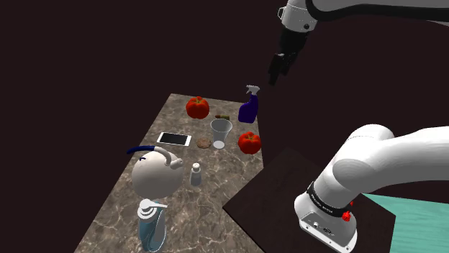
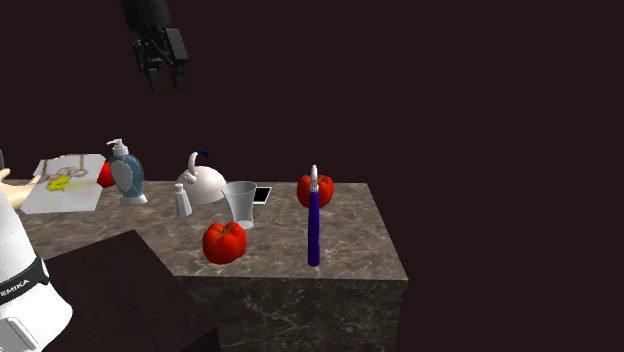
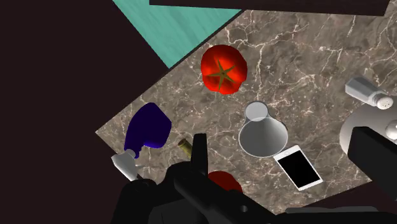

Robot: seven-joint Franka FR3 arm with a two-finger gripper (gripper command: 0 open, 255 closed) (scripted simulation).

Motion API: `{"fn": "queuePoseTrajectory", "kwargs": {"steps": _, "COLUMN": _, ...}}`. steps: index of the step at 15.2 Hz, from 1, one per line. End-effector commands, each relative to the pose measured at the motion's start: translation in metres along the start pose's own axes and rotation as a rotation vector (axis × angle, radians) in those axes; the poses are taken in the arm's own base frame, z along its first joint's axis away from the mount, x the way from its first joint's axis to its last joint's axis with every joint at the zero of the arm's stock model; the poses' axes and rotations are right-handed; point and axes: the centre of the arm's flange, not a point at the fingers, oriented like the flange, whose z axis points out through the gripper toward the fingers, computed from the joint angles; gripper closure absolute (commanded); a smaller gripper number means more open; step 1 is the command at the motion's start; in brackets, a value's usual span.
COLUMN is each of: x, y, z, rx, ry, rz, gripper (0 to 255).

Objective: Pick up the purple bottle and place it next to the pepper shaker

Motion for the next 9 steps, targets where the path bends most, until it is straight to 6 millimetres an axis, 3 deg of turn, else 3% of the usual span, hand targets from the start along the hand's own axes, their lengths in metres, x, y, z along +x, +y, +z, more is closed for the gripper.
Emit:
{"fn": "queuePoseTrajectory", "kwargs": {"steps": 1, "x": 0.000, "y": 0.000, "z": 0.000, "rx": 0.000, "ry": 0.000, "rz": 0.000, "gripper": 0}}
{"fn": "queuePoseTrajectory", "kwargs": {"steps": 9, "x": 0.042, "y": 0.086, "z": 0.057, "rx": 0.039, "ry": -0.021, "rz": -0.147, "gripper": 0}}
